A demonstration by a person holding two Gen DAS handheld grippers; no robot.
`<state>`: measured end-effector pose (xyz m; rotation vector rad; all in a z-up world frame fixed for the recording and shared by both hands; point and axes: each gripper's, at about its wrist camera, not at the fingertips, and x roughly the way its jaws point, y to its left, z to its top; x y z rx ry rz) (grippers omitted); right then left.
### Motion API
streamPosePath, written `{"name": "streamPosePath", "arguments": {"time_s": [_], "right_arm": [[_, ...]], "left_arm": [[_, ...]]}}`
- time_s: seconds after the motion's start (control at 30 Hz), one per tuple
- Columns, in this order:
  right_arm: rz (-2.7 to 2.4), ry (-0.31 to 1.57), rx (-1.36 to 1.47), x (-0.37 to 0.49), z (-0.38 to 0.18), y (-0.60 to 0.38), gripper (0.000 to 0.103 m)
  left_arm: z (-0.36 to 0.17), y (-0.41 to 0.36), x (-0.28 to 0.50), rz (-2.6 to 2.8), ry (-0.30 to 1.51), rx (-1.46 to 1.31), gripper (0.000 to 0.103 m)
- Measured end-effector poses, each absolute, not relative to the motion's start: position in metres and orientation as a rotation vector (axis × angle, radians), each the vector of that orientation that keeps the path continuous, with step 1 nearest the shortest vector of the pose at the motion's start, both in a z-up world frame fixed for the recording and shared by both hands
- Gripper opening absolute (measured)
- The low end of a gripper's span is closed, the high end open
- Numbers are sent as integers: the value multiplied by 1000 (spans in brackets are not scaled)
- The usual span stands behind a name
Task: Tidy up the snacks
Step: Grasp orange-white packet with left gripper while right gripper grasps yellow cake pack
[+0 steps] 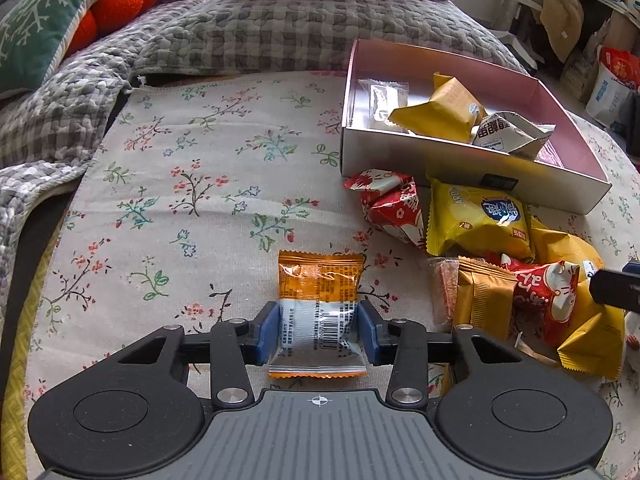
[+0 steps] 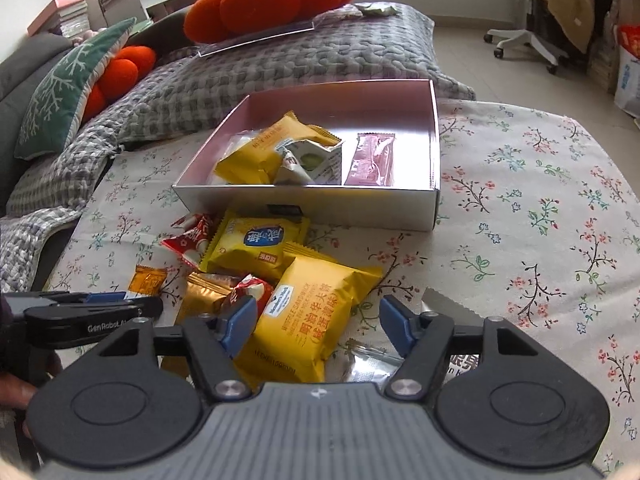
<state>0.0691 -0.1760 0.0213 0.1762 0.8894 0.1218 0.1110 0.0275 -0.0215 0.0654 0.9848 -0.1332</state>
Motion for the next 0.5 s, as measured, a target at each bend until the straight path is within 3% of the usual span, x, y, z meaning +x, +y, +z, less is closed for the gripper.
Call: {"name": "streamPosePath", "arguments": {"time_s": [0.23, 0.5], "right_arm": [[137, 919, 213, 74, 12, -175, 57], [146, 917, 217, 73, 12, -172, 41]], "left_arm": [[-21, 27, 111, -139, 975, 63, 36], [-16, 26, 108, -151, 952, 58, 36]]}}
